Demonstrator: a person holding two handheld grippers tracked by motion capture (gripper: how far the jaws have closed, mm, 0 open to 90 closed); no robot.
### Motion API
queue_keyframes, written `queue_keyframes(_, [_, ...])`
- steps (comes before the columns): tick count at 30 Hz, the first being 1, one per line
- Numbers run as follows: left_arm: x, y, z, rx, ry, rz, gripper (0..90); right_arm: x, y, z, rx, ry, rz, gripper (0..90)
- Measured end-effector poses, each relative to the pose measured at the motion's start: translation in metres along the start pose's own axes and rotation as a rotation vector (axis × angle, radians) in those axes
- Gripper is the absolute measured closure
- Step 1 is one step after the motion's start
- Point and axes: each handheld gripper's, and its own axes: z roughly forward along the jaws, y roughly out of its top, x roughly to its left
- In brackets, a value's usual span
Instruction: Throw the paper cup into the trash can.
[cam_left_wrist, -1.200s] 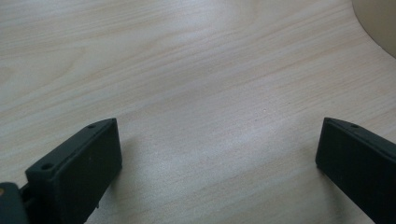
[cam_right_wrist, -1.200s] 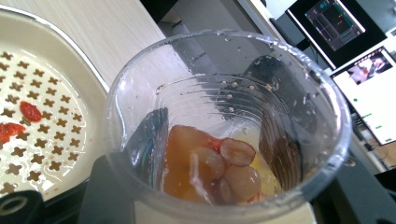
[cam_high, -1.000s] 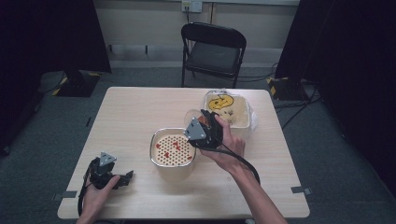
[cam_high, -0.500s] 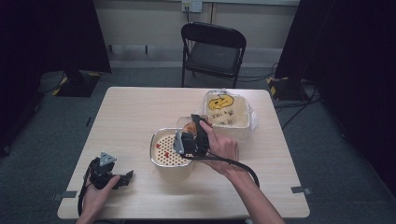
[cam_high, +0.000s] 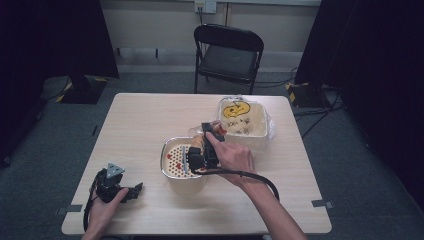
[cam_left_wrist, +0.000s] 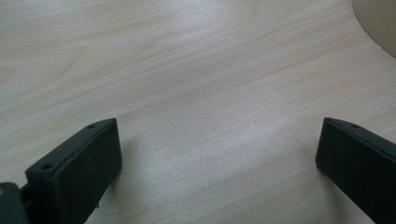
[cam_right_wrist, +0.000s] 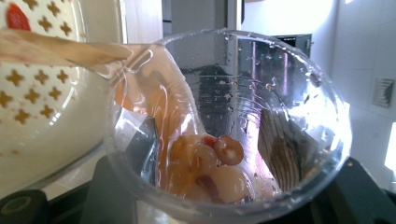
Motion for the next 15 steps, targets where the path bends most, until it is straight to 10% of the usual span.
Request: queue_keyframes(15, [0.0000, 0.0000, 0.0000, 0.000, 0.000, 0.000, 0.0, 0.0040, 0.0069, -0.0028, 0.028, -0.108, -0.189, 45.5])
